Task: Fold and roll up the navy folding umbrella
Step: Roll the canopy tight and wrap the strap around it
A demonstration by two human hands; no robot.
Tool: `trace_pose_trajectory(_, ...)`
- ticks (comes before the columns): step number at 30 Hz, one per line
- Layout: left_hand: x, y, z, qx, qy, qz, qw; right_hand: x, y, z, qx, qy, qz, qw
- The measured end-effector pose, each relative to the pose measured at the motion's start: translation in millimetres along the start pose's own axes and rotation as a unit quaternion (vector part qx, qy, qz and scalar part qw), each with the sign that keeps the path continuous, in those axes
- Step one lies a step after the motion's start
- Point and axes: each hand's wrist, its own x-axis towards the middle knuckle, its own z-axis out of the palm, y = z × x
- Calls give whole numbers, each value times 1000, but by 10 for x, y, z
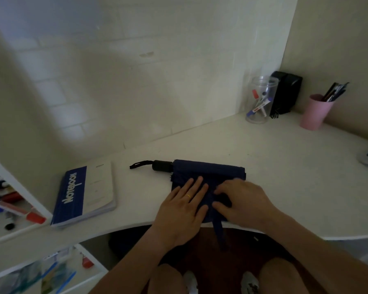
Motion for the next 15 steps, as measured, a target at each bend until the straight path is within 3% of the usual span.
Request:
trace_pose_trajectory(3, -6, 4, -21, 12, -7, -3, 1000, 410, 211, -223, 37, 63, 68, 995)
trace_pose_trajectory(7, -50, -12, -104, 23, -23, 20, 999, 717, 555, -196, 205, -153, 119, 959)
trace_pose_trajectory(11, -85, -1, -180, 37, -25, 38, 998, 739, 661, -173, 245, -155, 93, 952)
trace_pose_trajectory(15, -115, -14, -132, 52, 14, 47, 997, 740, 656, -179, 216, -148, 70, 963)
